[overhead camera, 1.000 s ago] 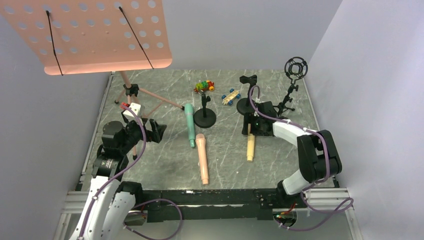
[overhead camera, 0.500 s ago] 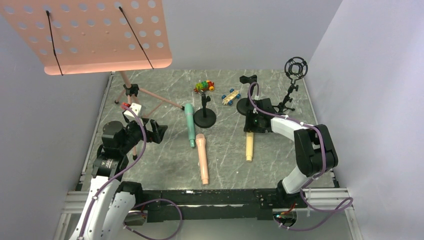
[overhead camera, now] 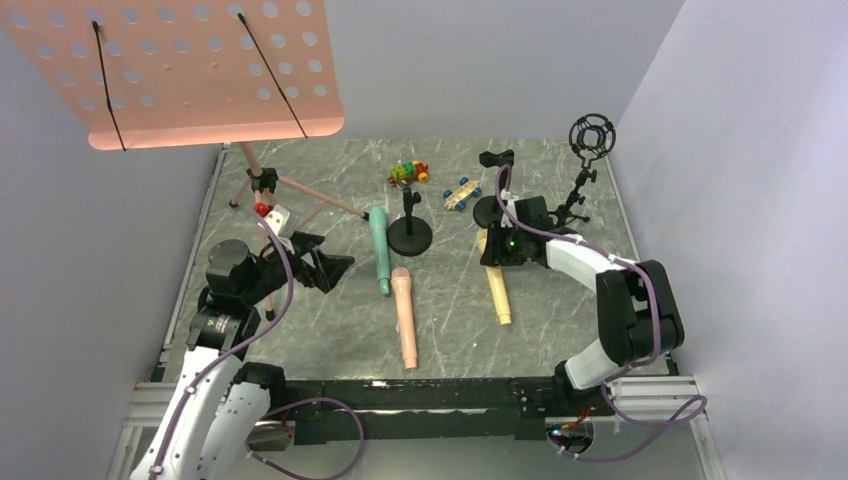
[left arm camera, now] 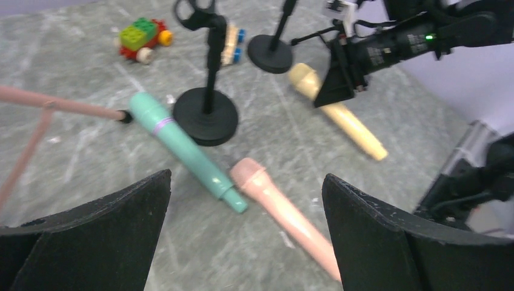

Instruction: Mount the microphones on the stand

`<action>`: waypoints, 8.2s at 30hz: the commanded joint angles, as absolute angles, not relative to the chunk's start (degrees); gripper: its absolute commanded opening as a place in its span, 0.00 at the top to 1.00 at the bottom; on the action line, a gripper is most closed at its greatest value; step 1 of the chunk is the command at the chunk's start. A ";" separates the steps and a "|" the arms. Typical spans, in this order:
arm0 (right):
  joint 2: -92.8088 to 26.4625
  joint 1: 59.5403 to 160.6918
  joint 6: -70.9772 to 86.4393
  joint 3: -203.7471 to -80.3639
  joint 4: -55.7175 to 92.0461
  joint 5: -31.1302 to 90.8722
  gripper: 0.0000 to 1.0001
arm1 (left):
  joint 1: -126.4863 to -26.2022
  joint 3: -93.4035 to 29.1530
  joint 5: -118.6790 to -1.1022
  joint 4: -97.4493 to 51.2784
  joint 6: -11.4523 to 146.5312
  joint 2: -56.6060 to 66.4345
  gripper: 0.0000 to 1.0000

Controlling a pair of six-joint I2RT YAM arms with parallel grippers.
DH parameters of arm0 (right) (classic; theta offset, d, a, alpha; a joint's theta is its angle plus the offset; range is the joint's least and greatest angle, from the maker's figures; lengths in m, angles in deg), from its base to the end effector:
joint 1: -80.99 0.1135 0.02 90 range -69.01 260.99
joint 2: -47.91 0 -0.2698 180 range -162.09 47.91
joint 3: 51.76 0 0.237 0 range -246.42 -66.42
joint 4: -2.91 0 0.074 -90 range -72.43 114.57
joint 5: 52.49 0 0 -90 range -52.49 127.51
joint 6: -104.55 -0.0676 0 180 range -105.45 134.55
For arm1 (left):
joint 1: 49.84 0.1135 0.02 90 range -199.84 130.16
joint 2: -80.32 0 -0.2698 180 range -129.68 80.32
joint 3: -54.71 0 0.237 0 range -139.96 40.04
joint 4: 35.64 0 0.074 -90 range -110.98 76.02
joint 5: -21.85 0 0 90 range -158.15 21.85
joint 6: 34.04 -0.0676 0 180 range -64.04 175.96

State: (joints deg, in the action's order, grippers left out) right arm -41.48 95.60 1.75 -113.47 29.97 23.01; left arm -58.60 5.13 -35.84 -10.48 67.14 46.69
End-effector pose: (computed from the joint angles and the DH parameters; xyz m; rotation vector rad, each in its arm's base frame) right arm 0.2933 0.0939 0.1593 -0.1437 2.5544 0.5084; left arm 0.1454 -0.0590 0.3071 0.3859 1.7210 -0.7409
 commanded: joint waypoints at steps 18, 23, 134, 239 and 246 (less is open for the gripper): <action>-29.36 95.66 50.07 -120.85 55.75 -25.04 0.80 | -99.17 16.64 -62.92 -57.69 107.52 25.58 0.01; -29.96 95.62 56.22 -122.53 61.62 -28.20 0.79 | -104.41 12.79 -67.89 -61.34 104.00 17.02 0.01; -30.91 95.48 65.65 -124.17 69.25 -30.95 0.75 | -104.78 3.69 -57.95 -73.08 106.51 -4.93 0.51; -25.86 89.25 69.81 -126.73 75.63 -28.26 0.00 | -93.32 8.54 -46.88 -55.60 94.09 19.18 1.00; -13.90 84.74 50.94 -134.37 57.02 -11.05 0.00 | -91.86 7.66 -49.37 -39.50 86.63 31.76 1.00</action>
